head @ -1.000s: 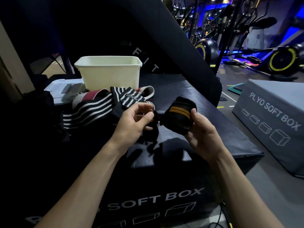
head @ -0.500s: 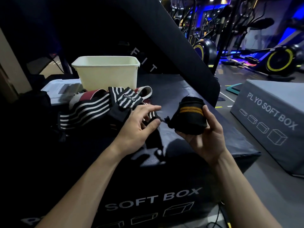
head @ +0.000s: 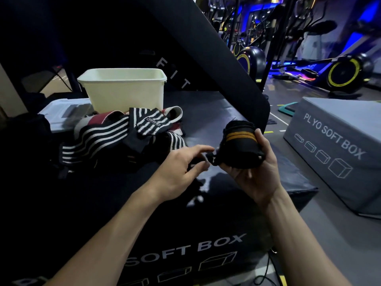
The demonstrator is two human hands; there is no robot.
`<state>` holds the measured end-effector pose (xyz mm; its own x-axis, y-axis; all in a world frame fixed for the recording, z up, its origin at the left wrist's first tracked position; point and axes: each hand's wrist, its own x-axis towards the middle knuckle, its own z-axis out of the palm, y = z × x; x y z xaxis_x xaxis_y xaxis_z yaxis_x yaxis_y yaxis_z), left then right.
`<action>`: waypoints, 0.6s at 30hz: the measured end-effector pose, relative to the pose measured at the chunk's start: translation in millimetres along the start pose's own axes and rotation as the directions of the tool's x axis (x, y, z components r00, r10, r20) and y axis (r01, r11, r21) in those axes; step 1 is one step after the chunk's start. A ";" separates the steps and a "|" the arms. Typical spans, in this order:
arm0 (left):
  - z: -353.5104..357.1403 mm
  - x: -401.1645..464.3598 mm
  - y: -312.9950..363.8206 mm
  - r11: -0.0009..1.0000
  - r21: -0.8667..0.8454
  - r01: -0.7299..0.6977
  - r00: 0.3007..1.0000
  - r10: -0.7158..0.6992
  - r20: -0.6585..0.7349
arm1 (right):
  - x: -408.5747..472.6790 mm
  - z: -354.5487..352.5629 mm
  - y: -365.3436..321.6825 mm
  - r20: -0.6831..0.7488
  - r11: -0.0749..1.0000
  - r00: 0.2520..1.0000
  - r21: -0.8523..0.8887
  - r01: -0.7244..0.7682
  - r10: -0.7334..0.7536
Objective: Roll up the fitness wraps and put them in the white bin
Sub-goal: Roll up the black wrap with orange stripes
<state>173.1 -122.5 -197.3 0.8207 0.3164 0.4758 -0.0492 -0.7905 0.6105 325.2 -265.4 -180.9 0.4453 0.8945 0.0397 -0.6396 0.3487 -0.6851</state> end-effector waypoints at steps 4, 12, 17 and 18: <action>0.1 3.8 -13.4 0.966 0.257 0.025 0.999 -0.013 -0.052 | 2.4 -3.8 -7.7 -0.025 0.997 0.998 0.059 0.056 -0.054; 3.1 13.9 16.7 0.940 -0.336 0.059 0.996 -0.078 -0.044 | 1.7 -5.0 -7.7 -0.043 0.997 0.997 -0.041 0.061 -0.063; 9.8 15.0 17.1 0.873 -0.465 0.146 0.986 -0.167 -0.004 | 1.8 -11.2 -8.4 -0.056 0.982 0.993 -0.166 0.091 -0.102; 10.5 15.2 16.1 0.868 -0.472 0.158 0.984 -0.180 -0.002 | 1.2 -12.4 -8.5 -0.062 0.979 0.992 -0.182 0.094 -0.107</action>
<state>190.7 -135.9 -186.9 0.8151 0.4544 0.3595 -0.1818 -0.3885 0.9033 338.9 -270.8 -184.0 0.5494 0.8329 0.0673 -0.4697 0.3745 -0.7995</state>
